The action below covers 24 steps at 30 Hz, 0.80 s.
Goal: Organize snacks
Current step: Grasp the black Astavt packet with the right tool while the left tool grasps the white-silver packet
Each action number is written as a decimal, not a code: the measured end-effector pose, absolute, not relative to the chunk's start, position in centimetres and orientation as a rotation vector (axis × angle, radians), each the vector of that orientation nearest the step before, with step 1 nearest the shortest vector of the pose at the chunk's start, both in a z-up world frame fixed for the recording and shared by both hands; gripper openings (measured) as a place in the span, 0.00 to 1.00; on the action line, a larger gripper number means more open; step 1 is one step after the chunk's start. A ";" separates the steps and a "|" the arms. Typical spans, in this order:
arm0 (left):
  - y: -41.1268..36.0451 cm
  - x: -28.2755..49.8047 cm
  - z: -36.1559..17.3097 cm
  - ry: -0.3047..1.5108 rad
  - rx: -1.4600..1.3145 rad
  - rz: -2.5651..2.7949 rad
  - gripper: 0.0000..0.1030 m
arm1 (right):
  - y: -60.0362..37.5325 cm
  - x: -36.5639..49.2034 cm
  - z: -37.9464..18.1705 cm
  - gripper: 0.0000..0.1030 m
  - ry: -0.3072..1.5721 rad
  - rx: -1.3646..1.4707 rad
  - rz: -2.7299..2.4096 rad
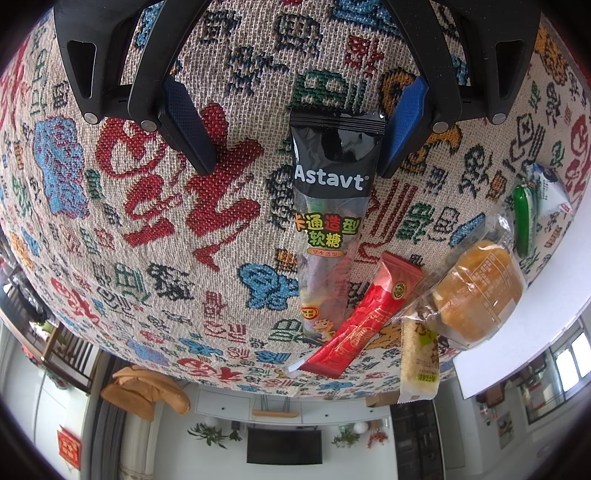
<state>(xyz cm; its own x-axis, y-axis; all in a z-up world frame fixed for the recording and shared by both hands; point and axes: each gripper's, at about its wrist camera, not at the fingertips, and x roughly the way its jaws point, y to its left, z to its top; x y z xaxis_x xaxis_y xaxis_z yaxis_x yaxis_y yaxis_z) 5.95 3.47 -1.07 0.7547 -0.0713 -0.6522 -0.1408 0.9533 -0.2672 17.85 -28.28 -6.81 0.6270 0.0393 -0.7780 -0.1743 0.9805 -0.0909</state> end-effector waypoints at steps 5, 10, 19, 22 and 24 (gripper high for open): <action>1.2 4.5 -2.2 0.713 -0.132 0.120 1.00 | -28.3 17.9 -6.8 0.88 0.886 -0.163 0.124; 0.9 3.6 -1.6 0.668 -0.098 0.146 1.00 | -28.4 17.9 -6.8 0.88 0.886 -0.161 0.124; 3.4 3.7 -1.9 0.767 -0.144 0.126 1.00 | -28.4 18.1 -6.9 0.88 0.886 -0.160 0.125; 5.1 3.6 -2.5 0.805 -0.173 0.147 1.00 | -28.4 18.0 -6.9 0.88 0.888 -0.161 0.131; 6.3 3.4 -3.2 0.833 -0.223 0.158 1.00 | -28.6 17.9 -6.7 0.86 0.935 -0.187 0.164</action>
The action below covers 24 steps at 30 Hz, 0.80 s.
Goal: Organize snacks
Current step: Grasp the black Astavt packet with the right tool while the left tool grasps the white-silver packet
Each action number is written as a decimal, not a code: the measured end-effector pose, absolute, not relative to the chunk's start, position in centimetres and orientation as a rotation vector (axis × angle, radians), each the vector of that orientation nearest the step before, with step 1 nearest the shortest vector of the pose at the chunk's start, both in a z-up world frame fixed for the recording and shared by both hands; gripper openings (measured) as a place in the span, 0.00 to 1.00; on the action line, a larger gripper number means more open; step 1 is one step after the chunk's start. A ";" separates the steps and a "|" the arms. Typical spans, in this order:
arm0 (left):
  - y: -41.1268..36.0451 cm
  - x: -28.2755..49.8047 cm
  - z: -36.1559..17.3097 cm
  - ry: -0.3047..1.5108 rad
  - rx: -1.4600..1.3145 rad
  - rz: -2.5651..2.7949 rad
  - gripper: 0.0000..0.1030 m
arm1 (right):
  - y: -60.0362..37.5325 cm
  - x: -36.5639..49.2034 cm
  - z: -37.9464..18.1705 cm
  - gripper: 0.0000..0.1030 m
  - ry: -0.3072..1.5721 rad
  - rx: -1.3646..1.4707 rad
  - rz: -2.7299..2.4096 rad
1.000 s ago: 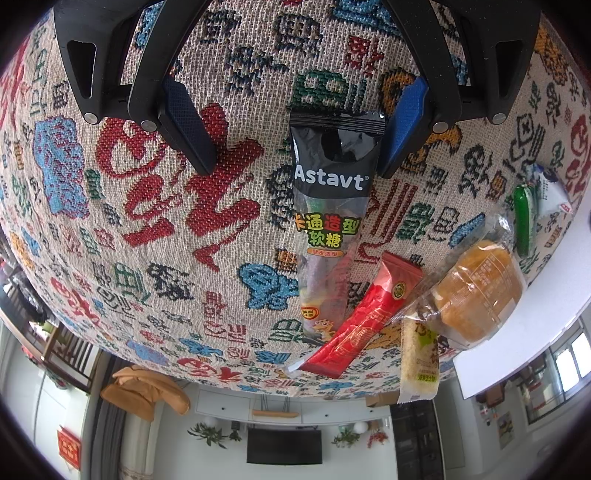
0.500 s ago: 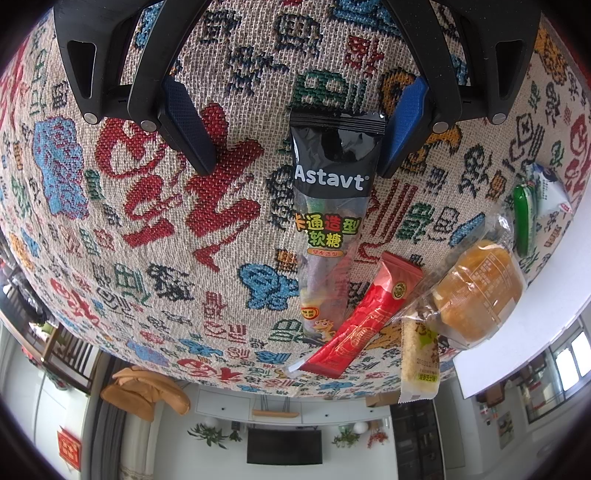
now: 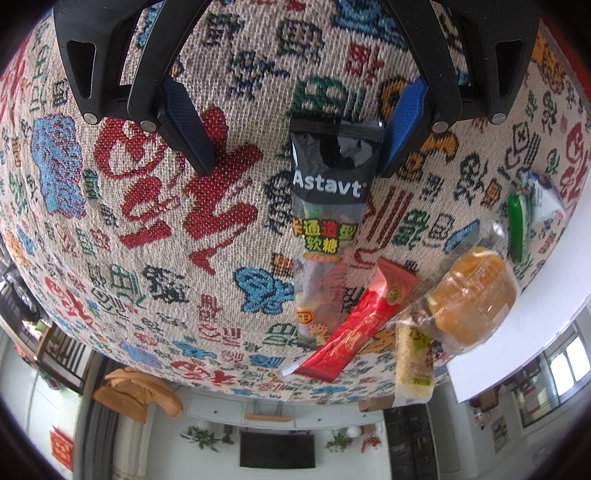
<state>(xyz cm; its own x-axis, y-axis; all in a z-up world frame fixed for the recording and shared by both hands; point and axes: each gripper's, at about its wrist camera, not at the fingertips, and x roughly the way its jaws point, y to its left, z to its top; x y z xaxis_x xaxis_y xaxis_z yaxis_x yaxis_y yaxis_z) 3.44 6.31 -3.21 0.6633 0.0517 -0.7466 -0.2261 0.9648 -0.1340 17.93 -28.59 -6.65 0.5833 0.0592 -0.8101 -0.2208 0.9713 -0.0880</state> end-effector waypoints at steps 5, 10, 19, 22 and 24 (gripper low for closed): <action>6.4 3.7 -4.3 0.857 -0.246 0.142 1.00 | -30.0 16.8 -4.6 0.86 0.997 -0.090 0.239; 5.5 3.8 -4.3 0.850 -0.220 0.103 1.00 | -28.3 20.2 -4.0 0.86 1.027 -0.163 0.257; 6.5 4.0 -4.7 0.865 -0.294 0.041 1.00 | -26.7 25.9 -5.2 0.75 1.079 -0.193 0.288; 5.3 5.2 -4.7 0.899 -0.256 -0.012 1.00 | -26.9 25.0 -5.2 0.30 1.085 -0.212 0.299; 4.4 6.5 -4.6 0.919 -0.233 -0.049 1.00 | -28.1 23.9 -5.0 0.27 1.106 -0.170 0.308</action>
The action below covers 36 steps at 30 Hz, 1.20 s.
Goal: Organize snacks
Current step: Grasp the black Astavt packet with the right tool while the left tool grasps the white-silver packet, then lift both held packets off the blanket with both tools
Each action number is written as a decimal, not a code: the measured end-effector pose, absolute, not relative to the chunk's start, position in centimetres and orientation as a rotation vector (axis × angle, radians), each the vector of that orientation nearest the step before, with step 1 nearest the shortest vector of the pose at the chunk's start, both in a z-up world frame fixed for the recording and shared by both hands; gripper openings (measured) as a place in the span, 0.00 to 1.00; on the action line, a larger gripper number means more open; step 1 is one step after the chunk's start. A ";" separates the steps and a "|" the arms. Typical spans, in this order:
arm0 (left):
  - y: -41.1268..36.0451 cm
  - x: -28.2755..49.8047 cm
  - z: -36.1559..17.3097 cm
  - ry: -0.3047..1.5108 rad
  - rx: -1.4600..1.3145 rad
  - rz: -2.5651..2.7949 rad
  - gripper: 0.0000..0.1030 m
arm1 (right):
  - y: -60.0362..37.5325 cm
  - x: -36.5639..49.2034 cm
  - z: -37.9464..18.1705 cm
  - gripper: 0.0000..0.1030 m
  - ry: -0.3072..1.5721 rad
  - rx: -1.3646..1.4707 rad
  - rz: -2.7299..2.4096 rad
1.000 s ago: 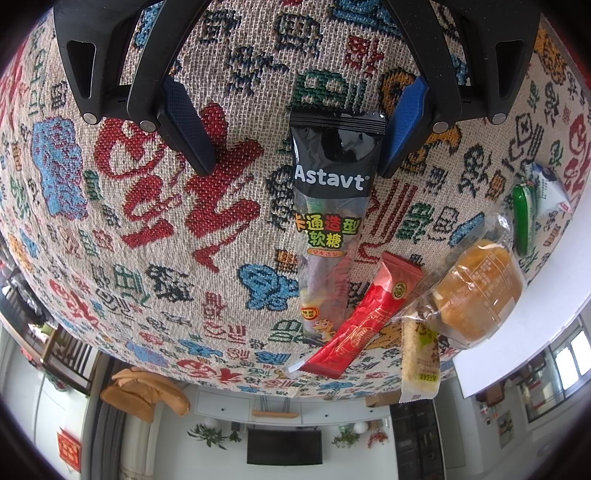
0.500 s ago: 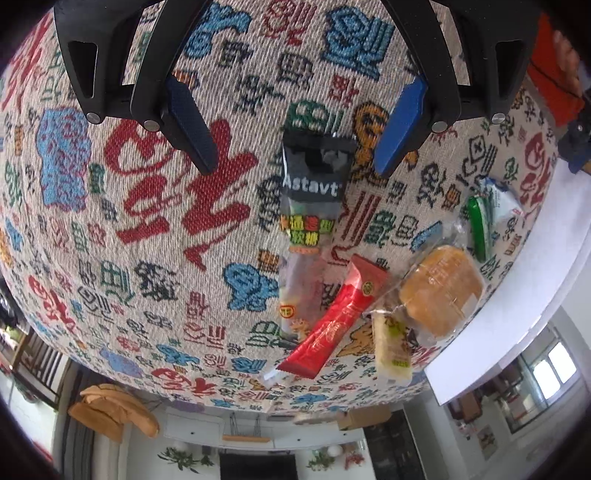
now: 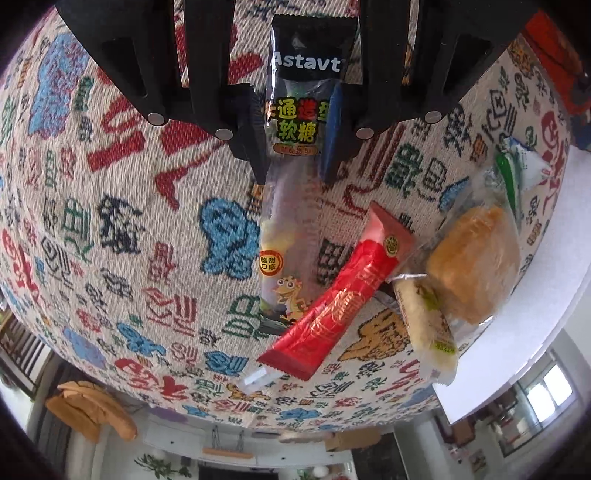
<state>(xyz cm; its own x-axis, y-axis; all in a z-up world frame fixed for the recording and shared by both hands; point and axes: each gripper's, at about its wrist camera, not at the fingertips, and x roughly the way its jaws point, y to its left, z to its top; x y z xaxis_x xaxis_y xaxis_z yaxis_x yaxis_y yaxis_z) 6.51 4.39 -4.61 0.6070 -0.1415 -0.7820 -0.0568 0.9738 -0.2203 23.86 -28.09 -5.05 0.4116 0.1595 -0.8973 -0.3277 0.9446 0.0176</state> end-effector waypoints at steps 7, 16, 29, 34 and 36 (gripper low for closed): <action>0.8 12.6 -6.7 0.989 -0.085 -0.069 0.97 | -32.0 16.0 -4.6 0.27 1.155 -0.084 0.354; 3.2 11.7 -7.5 0.971 -0.208 -0.147 0.38 | -34.5 14.9 -3.5 0.49 1.158 -0.015 0.336; 3.0 11.9 -7.9 0.986 -0.181 -0.089 0.69 | -30.7 18.4 -4.8 0.59 1.256 -0.228 0.350; 3.5 11.4 -7.3 0.946 -0.197 -0.089 0.34 | -30.5 17.3 -4.1 0.17 1.222 -0.222 0.364; 4.7 10.6 -6.2 0.893 -0.266 -0.089 0.33 | -31.1 16.6 -2.7 0.16 1.194 -0.186 0.377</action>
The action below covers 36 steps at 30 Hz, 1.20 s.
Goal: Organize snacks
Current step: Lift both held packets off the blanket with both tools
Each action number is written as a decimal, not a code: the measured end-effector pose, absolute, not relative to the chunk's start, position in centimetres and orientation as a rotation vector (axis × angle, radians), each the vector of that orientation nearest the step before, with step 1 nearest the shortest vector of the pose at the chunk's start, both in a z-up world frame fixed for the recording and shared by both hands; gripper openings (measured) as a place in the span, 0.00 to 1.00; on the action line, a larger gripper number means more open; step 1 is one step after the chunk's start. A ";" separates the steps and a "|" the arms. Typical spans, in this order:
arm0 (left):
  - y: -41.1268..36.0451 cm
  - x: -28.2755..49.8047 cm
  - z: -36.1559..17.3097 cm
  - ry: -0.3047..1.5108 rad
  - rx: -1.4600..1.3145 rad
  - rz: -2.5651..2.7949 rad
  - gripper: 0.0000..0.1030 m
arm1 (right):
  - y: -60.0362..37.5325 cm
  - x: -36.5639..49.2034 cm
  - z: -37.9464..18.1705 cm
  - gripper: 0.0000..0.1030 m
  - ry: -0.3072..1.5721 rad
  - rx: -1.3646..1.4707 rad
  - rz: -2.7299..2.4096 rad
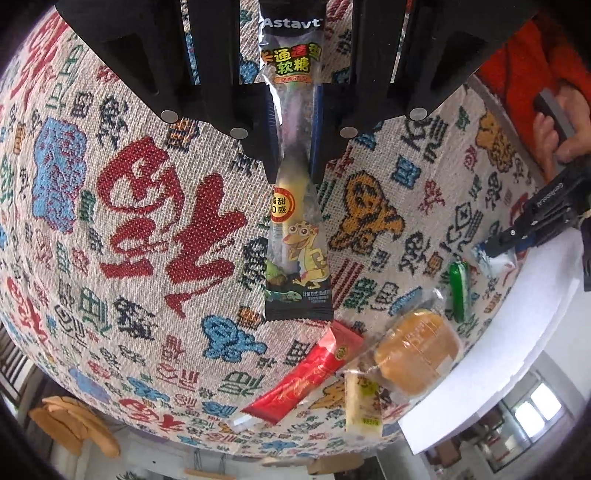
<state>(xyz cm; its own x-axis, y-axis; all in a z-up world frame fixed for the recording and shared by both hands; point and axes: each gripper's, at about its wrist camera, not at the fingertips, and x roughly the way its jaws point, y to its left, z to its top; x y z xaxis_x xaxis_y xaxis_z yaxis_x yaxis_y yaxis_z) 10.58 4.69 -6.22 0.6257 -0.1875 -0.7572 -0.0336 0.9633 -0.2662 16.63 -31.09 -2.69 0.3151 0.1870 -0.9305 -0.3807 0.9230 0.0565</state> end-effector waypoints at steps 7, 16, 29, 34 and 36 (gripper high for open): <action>6.2 7.8 -3.3 0.836 -0.407 -0.146 0.33 | -31.1 15.9 0.8 0.15 1.166 -0.107 0.443; 9.0 5.1 1.8 0.720 -0.432 -0.095 0.33 | -26.4 16.4 3.6 0.12 1.072 -0.085 0.562; 11.0 3.7 1.6 0.703 -0.470 -0.048 0.33 | -24.1 18.6 0.9 0.13 1.118 -0.145 0.531; 10.4 3.9 1.8 0.703 -0.450 -0.047 0.33 | -26.9 21.2 -2.7 0.62 1.160 0.082 0.476; 10.2 4.0 1.7 0.710 -0.439 -0.037 0.33 | -27.2 21.7 -3.5 0.62 1.156 0.117 0.446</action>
<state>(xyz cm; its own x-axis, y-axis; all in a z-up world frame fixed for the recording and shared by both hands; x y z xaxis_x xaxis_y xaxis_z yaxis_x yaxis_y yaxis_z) 4.04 10.24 1.72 0.7616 -0.1800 -0.6225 -0.1139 0.9085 -0.4020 21.65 -27.23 -3.52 0.3262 0.3984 -0.8572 -0.2800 0.9069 0.3150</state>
